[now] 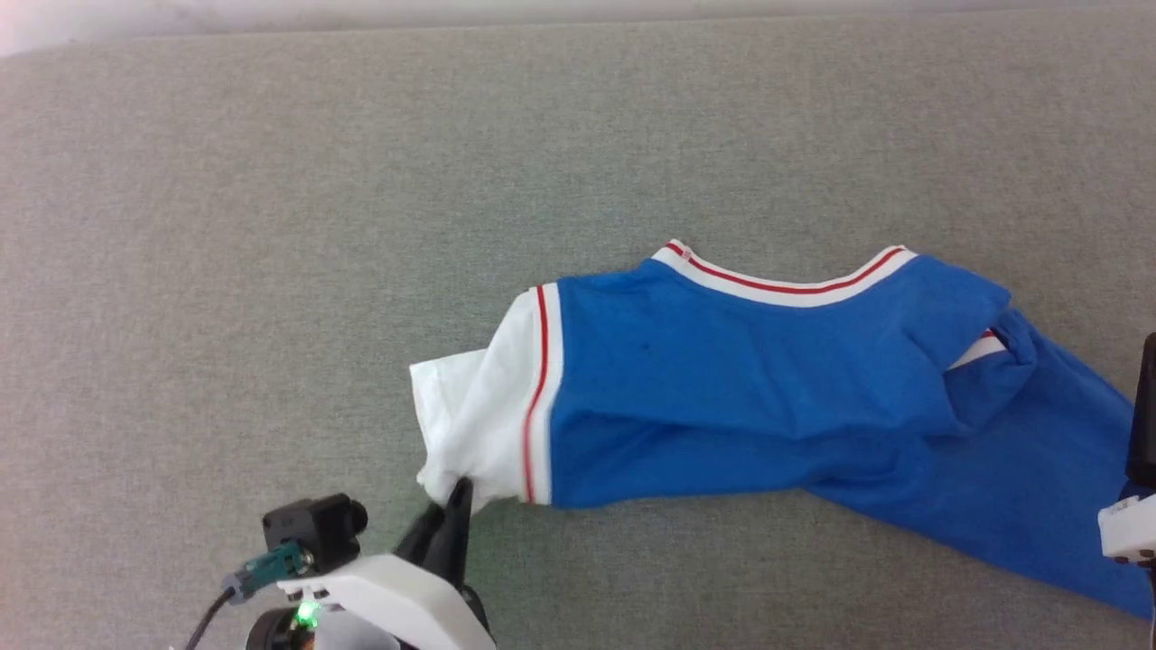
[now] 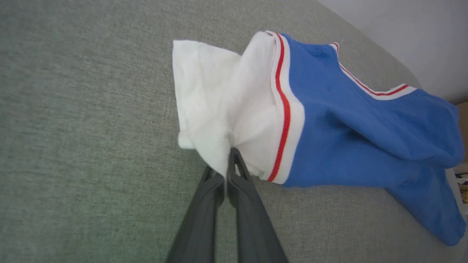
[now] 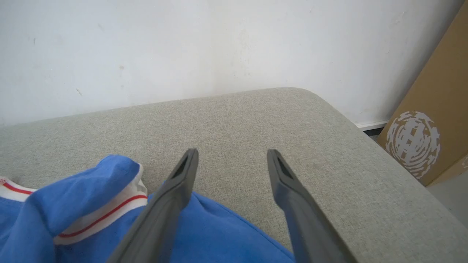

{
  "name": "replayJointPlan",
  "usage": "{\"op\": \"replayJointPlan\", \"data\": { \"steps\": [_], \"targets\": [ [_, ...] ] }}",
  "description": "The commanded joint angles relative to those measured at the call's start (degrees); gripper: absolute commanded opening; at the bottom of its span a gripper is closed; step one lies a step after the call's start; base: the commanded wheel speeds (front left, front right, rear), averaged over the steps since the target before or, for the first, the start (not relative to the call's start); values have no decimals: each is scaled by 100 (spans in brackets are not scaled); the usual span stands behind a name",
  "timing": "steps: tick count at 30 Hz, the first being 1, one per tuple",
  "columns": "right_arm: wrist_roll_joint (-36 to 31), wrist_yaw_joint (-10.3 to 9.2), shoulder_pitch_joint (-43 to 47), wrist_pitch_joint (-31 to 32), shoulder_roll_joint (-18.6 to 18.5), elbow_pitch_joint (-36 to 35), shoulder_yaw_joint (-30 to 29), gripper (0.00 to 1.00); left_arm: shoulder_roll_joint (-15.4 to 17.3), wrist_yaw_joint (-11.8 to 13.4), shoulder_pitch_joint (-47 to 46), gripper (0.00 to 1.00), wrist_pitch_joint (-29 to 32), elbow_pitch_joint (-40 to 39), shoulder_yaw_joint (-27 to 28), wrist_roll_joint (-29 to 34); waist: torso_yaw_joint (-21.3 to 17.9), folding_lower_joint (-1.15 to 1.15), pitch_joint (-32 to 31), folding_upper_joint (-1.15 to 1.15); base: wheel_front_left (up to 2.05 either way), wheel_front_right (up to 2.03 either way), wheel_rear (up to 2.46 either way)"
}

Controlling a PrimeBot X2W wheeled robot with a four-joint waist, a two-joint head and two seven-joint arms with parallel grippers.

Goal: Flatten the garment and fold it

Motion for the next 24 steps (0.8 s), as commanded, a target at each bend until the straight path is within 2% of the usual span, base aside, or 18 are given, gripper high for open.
{"op": "replayJointPlan", "data": {
  "steps": [1, 6, 8, 12, 14, 17, 19, 24],
  "targets": [
    [-50, -5, 23, 30, 13, -36, -9, 100, -40, -71, -113, 100, -84, -27, 59, -21, 32, 0, -19, 0, 0, 0, 0],
    [-54, -5, 14, 79, 13, -49, 34, 100, -43, -318, -393, 100, -141, -570, 390, -304, 9, 0, -61, 0, 0, 0, 0],
    [-39, -5, 18, 77, 13, -55, 42, 100, 104, -369, -561, 100, -147, -842, 613, -322, -18, 0, -64, 0, 0, 0, 0],
    [4, -5, 17, 56, 13, -8, 111, 100, 630, -90, -950, 100, -96, -814, 945, 191, -140, 0, -36, 0, 0, 0, 0],
    [29, -5, 4, 38, 13, 23, 149, 100, 917, -3, -1109, 100, 63, -602, 868, 522, -210, 0, -9, 0, 0, 0, 0],
    [35, -5, -21, 17, 13, 49, 163, 100, 1056, -37, -1319, 100, 348, -339, 644, 699, -292, 0, 67, 0, 0, 0, 0],
    [29, -5, -41, 13, 13, 54, 166, 100, 1166, -184, -1460, 100, 556, -86, 419, 813, -341, 0, 130, 0, 0, 0, 0],
    [11, -5, -86, 9, 13, 58, 164, 100, 1105, -523, -1713, 100, 868, 561, 85, 753, -404, 0, 230, 0, 0, 0, 0]
  ]
}}
